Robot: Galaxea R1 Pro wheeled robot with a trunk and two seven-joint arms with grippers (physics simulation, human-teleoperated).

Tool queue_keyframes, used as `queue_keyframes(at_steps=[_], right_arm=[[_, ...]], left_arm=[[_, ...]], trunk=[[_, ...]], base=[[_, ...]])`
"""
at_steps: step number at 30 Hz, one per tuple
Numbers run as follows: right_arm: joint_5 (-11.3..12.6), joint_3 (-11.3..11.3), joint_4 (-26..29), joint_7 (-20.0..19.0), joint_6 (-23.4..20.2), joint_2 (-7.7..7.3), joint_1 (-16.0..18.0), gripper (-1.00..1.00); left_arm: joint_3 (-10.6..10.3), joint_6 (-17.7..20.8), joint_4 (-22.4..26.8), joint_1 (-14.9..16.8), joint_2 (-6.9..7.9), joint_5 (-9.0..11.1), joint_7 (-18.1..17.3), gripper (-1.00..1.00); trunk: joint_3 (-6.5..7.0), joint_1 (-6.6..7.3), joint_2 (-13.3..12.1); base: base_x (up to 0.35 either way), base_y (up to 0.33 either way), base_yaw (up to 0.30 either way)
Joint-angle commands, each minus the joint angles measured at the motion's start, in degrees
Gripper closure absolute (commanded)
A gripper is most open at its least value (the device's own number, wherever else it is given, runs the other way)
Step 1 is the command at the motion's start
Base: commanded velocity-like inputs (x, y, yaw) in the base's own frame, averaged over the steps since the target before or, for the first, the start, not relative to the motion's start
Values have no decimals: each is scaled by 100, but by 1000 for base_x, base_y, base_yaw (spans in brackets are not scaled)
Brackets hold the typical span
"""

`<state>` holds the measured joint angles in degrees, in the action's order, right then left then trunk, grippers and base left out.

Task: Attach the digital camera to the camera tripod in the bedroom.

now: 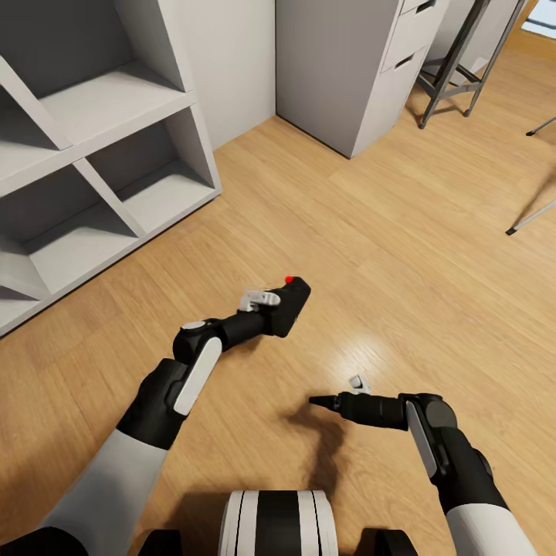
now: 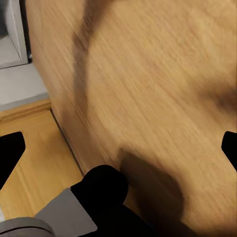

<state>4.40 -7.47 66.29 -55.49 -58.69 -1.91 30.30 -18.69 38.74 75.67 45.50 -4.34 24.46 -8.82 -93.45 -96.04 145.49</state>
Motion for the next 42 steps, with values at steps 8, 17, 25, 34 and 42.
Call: queue_keyframes(at_steps=[8,17,25,34,42], right_arm=[[35,-10,69,-630,-46,-307,-33,-100],[27,-9,70,-774,-46,-374,-41,-100],[26,-9,48,-784,-46,-379,-43,-100],[23,-15,-10,-772,-46,-391,-43,-100],[31,-27,-122,-785,-45,-477,-42,-100]], left_arm=[[21,-30,559,-822,49,160,511,100],[25,-42,732,-968,58,192,863,100],[31,-42,745,-979,64,264,941,100],[36,-37,718,-1010,293,623,934,100],[46,-187,703,-1330,1404,2892,746,100]], trunk=[[-3,1,1],[-3,1,1],[108,14,-5],[307,37,-17],[485,58,-28]], base=[[0,0,0],[0,0,0],[0,0,0],[0,0,0],[0,0,0]])
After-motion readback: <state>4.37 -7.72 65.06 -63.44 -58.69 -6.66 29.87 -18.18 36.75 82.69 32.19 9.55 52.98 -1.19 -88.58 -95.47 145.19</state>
